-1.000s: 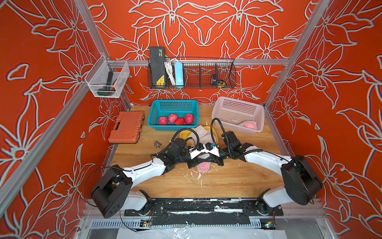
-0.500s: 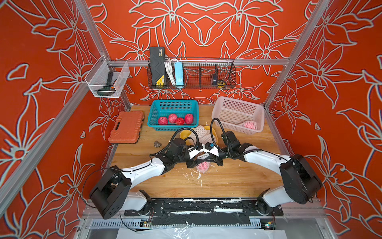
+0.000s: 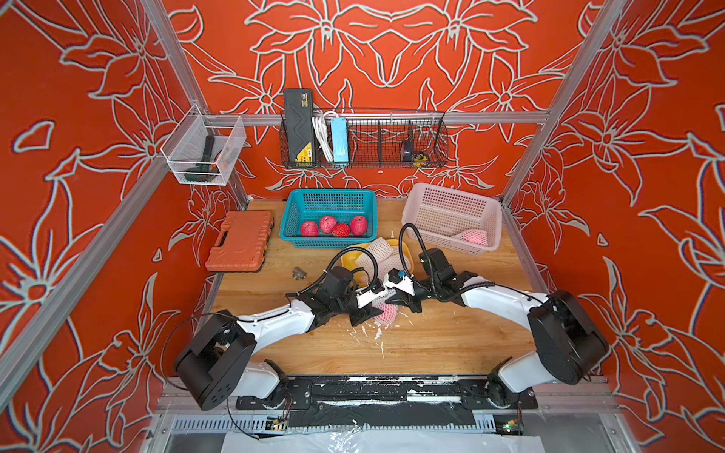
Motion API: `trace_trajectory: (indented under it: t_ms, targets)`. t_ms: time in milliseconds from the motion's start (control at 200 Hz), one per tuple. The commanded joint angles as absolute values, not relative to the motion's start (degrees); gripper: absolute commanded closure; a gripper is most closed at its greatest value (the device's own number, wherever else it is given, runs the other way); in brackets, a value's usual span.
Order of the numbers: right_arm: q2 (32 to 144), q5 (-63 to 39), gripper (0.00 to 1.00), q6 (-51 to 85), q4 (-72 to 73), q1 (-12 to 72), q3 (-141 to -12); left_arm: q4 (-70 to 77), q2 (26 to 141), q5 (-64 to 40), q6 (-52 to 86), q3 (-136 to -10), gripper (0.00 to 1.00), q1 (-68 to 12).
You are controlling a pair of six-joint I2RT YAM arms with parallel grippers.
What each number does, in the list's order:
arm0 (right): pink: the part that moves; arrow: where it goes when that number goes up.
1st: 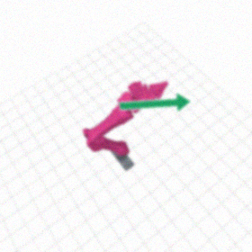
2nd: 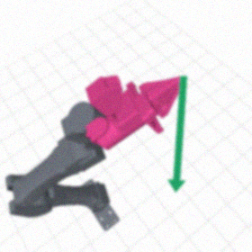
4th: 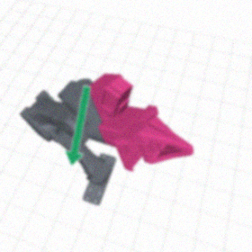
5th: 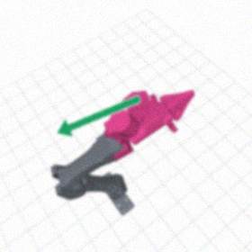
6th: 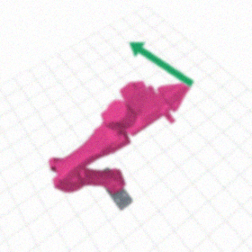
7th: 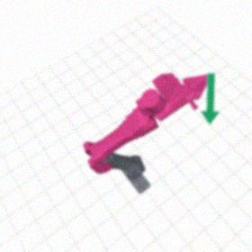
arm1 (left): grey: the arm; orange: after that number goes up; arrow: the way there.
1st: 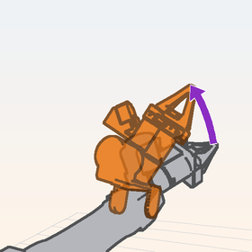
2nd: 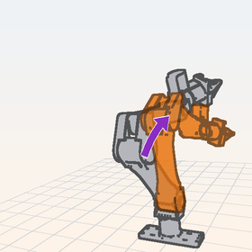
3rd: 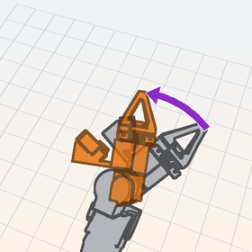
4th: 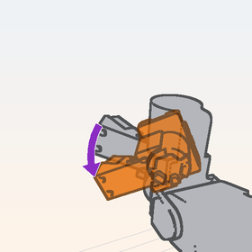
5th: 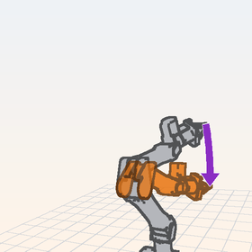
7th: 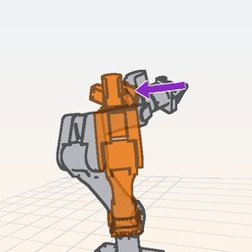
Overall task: Remove foam nets from apples
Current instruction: Remove the foam net from the apple.
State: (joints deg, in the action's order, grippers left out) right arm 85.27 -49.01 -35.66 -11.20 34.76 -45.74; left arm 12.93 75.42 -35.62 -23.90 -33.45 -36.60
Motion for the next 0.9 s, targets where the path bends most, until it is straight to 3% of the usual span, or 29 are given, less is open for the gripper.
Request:
trace_trajectory:
  t_ms: [0,300,561,706,846,896]
  targets:
    - [83.49,-50.62,0.35,-36.43,-8.72,34.56,-44.66,13.16,76.07,-35.55,-25.69,-34.63,0.94,-37.36]
    - [85.31,-51.61,0.52,-36.34,-8.43,34.7,-45.24,15.14,75.87,-35.59,-24.86,-34.75,0.95,-37.54]
    - [84.47,-53.08,0.75,-34.53,-7.48,34.67,-45.7,17.97,76.82,-35.18,-23.31,-34.63,0.95,-37.53]
    - [84.55,-53.62,0.82,-33.92,-7.37,34.73,-45.88,18.54,77.41,-33.31,-22.7,-35.06,0.95,-37.53]
    - [84.46,-53.37,0.87,-33.62,-7.11,34.72,-45.82,18.04,77.54,-30.72,-22.13,-35.59,0.91,-37.6]
    - [84.53,-53.31,0.88,-33.55,-6.88,34.72,-45.7,17.68,77.59,-29.81,-22.06,-35.81,0.85,-37.54]
